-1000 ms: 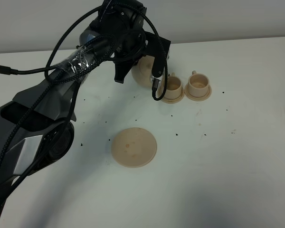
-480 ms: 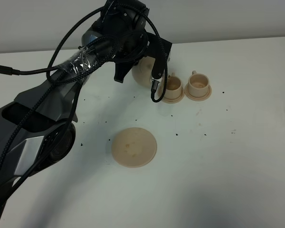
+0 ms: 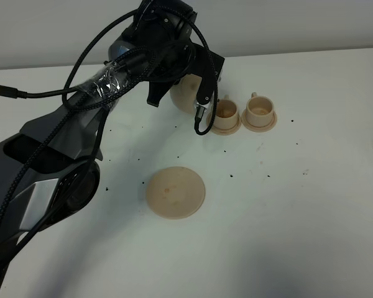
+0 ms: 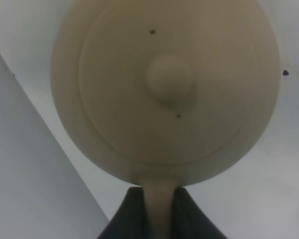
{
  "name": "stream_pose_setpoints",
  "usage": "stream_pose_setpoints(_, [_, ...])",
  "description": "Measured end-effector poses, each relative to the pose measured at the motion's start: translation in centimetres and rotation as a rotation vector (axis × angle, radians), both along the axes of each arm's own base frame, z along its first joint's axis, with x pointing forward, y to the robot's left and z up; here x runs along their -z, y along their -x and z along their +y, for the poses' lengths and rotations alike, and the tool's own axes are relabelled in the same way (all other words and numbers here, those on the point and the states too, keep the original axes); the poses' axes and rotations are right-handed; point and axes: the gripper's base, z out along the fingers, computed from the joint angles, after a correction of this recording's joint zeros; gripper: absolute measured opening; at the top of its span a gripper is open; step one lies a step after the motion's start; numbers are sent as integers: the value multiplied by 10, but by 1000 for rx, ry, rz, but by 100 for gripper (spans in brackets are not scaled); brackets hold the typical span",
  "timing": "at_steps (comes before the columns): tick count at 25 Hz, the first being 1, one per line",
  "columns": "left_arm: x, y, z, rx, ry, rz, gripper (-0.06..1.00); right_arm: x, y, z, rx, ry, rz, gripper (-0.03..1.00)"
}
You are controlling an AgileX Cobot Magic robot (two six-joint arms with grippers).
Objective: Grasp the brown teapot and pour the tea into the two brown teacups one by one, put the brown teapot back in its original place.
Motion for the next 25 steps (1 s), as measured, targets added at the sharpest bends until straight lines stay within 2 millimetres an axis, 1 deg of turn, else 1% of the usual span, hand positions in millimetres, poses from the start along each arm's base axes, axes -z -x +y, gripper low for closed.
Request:
stream_pose_setpoints(5, [-1, 1, -4, 13, -3, -14, 15, 0, 0, 0, 0, 0, 0, 31])
stream_pose_setpoints(25, [-2, 1, -6, 57, -50, -35, 15, 0, 0, 0, 0, 0, 0, 31])
